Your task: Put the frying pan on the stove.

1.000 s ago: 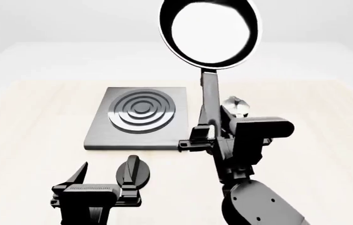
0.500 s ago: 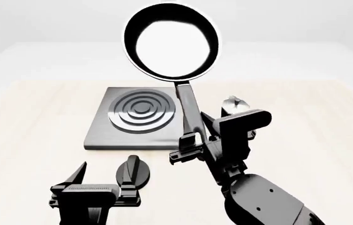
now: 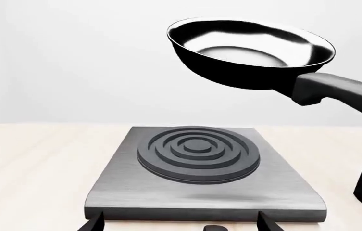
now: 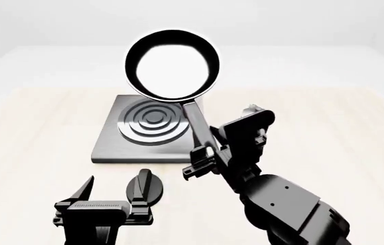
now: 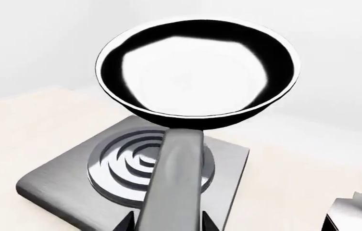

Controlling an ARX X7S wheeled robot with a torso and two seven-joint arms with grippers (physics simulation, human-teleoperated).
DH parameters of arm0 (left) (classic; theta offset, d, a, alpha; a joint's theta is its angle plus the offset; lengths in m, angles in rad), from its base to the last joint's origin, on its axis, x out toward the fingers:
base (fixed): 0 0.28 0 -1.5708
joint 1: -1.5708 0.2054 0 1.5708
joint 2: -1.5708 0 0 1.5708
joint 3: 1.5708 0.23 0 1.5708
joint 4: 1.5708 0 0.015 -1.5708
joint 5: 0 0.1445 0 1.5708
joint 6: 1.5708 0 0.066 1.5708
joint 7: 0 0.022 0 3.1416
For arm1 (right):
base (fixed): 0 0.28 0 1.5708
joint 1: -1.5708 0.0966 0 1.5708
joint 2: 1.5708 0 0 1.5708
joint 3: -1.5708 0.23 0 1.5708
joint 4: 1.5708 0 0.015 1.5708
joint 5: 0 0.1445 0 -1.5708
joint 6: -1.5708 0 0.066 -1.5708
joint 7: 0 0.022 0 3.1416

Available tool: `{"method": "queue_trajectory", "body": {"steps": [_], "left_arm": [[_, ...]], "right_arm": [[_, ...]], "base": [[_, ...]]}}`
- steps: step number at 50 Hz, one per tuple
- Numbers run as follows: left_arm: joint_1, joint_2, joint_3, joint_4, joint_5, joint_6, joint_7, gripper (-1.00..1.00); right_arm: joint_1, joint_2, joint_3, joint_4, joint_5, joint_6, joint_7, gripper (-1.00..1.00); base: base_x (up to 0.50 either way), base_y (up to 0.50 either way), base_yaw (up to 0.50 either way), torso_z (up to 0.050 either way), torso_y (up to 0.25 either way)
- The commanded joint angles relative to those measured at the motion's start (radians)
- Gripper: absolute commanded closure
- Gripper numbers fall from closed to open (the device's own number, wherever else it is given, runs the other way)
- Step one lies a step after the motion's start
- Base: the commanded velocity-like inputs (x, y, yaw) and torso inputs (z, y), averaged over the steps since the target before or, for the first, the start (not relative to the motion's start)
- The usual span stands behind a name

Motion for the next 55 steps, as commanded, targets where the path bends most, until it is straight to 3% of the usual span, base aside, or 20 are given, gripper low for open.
{"method": "queue_trajectory", "body": {"steps": [1,24,55], "left_arm": [[0.000,-0.003,0.003,0.001,0.000,0.001,-0.003,-1.00],[-0.003,-0.006,0.010,-0.001,-0.002,0.003,-0.006,-1.00],[-0.001,-0.015,0.011,0.006,-0.009,0.006,-0.015,-1.00]], "right_arm": [[0.081,-0.017,0.014,0.043,-0.037,0.040,-0.065,1.00],[0.156,-0.040,-0.024,0.104,-0.008,0.102,-0.145,1.00],[0.185,-0.120,-0.078,0.299,-0.068,0.052,-0.203,1.00]], "base": [[0.00,0.00,0.00,0.000,0.000],[0.00,0.00,0.00,0.000,0.002],[0.00,0.00,0.00,0.001,0.002]]}}
